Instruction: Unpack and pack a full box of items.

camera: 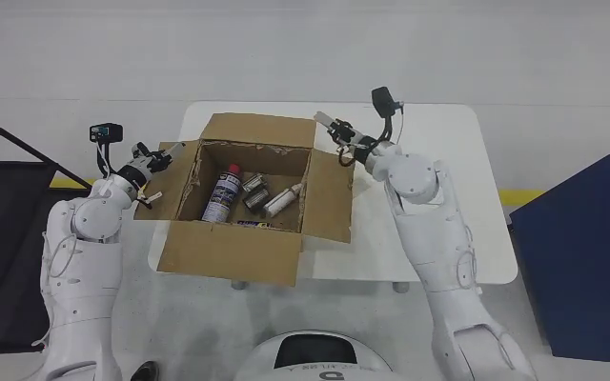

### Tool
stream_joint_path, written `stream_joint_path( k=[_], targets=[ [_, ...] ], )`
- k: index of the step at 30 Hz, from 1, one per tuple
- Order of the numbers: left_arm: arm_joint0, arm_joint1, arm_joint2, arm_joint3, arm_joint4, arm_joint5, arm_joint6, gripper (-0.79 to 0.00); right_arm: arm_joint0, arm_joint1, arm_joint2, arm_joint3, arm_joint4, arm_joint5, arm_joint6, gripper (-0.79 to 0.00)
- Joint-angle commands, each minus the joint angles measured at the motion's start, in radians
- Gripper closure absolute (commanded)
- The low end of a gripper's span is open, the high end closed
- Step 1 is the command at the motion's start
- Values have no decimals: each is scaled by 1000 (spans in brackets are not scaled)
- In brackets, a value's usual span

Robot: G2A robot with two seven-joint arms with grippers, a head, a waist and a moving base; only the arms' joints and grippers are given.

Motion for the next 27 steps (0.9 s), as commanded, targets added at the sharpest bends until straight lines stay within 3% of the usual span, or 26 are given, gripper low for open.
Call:
stream_joint_path(
  k=[1, 8, 13, 21, 27],
  targets=[
    [0, 0, 0, 0, 0, 0, 0, -785, 2, 6, 11, 19, -39, 10, -8, -785],
    [0, 0, 0, 0, 0, 0, 0, -785, 55, 25, 36, 144, -129, 103, 73, -785],
    [0, 0, 0, 0, 0, 0, 0, -785, 104, 37, 27, 231, -136, 120, 238, -785],
    [0, 0, 0, 0, 0, 0, 0, -785, 130, 52, 130, 292, 260, -125, 519, -785],
    [0, 0, 0, 0, 0, 0, 0, -785, 163, 61, 156, 359, 458, -203, 647, -785]
  ],
)
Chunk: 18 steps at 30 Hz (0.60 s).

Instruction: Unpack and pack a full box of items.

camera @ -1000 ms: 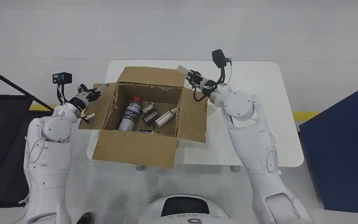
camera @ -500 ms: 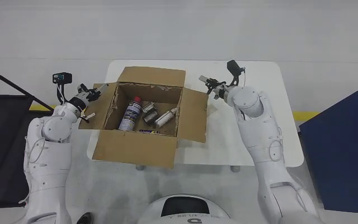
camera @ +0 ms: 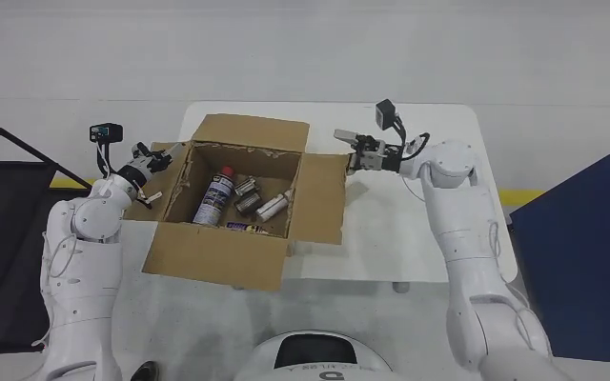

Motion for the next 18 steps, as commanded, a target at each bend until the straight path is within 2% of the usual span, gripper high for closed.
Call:
stream_joint_path(
  k=[1, 7, 14, 18],
  targets=[
    [0, 0, 0, 0, 0, 0, 0, -785, 6, 2, 7, 11, 51, -10, 10, -785],
    [0, 0, 0, 0, 0, 0, 0, -785, -5, 7, -8, -39, 133, 6, 9, -785],
    [0, 0, 0, 0, 0, 0, 0, -785, 6, -10, -146, -130, 173, 47, -38, -785],
    [0, 0, 0, 0, 0, 0, 0, -785, 39, -23, -232, -147, 169, 53, -105, -785]
  ],
)
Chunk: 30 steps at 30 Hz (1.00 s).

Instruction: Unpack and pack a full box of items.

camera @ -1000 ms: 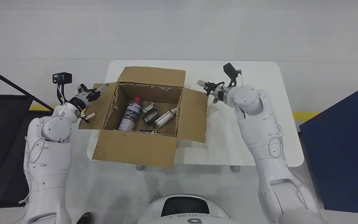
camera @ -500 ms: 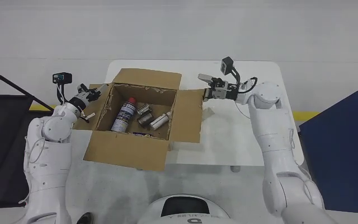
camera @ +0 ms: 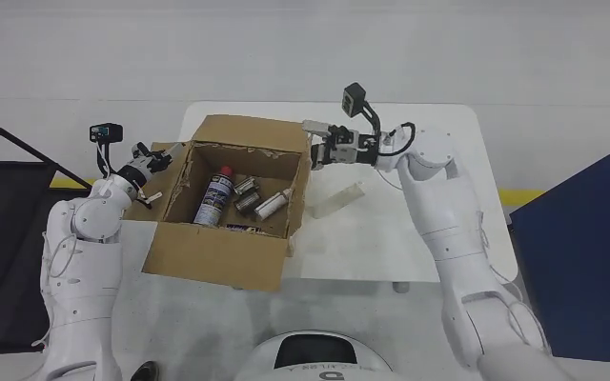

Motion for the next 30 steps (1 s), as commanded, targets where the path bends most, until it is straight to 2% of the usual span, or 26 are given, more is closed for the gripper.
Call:
stream_joint_path(
  k=[1, 4, 7, 10, 13, 17, 23, 30],
  targets=[
    [0, 0, 0, 0, 0, 0, 0, -785, 12, -5, -32, -4, 10, 2, -26, -785],
    [15, 2, -19, 1, -5, 12, 28, -785, 35, -13, -102, -11, -31, 1, -61, -785],
    [43, 11, -76, 18, -23, 19, 59, -785, 66, -24, -169, 15, -49, 15, -72, -785],
    [74, 23, -139, 38, 29, 28, 102, -785, 96, -36, -220, 66, -21, 5, -70, -785],
    [96, 33, -191, 78, 30, 30, 115, -785, 129, -48, -271, 117, -19, -4, -72, -785],
    [97, 50, -255, 150, 40, 36, 98, -785, 181, -63, -356, 175, -94, 16, -98, -785],
    [76, 72, -271, 246, 121, 10, 53, -785, 233, -83, -436, 219, -169, 39, -142, -785],
    [48, 83, -199, 300, 234, -87, 83, -785, 278, -97, -491, 265, -255, 123, -195, -785]
  ],
)
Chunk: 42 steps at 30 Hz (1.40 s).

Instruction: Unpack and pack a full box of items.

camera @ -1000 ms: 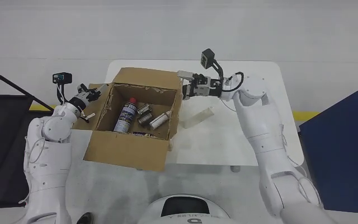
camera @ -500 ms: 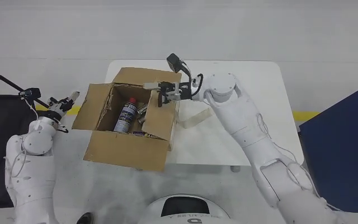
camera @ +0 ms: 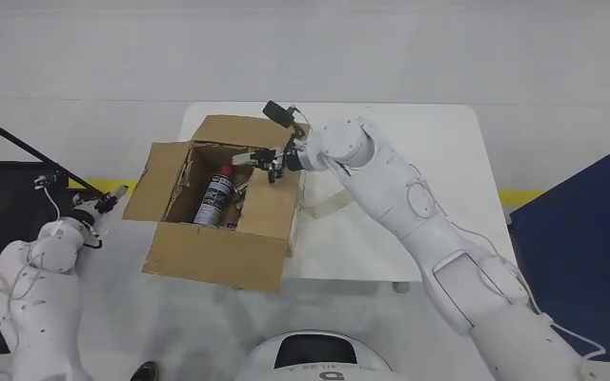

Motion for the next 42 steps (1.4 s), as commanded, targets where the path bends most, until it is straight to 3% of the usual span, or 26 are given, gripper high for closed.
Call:
stream_joint_path(
  k=[1, 6, 9, 18, 23, 29, 33, 42],
  targets=[
    [-4, 1, 18, 7, 15, -33, 16, -785, 9, -3, -7, 12, -7, 15, 0, -785],
    [-15, 4, 54, 19, 40, -65, 31, -785, 32, -9, -26, 41, -42, 57, -13, -785],
    [-15, 6, 67, 19, 24, -101, 42, -785, 33, -7, -6, 31, -16, 31, -15, -785],
    [21, 25, 19, 31, -325, -436, -50, -785, -29, 29, 111, -69, 46, -57, -21, -785],
    [25, 38, 23, 6, -500, -536, -134, -785, -69, 48, 150, -119, 37, -63, -20, -785],
    [25, 44, 85, -165, -500, -468, -185, -785, -111, 69, 209, -173, 48, -82, -30, -785],
    [36, 41, 143, -271, -340, -346, -163, -785, -149, 87, 248, -233, 30, -85, -18, -785],
    [11, 26, 304, -285, -165, -250, -77, -785, -283, 132, 351, -430, -2, -87, 14, -785]
  ],
)
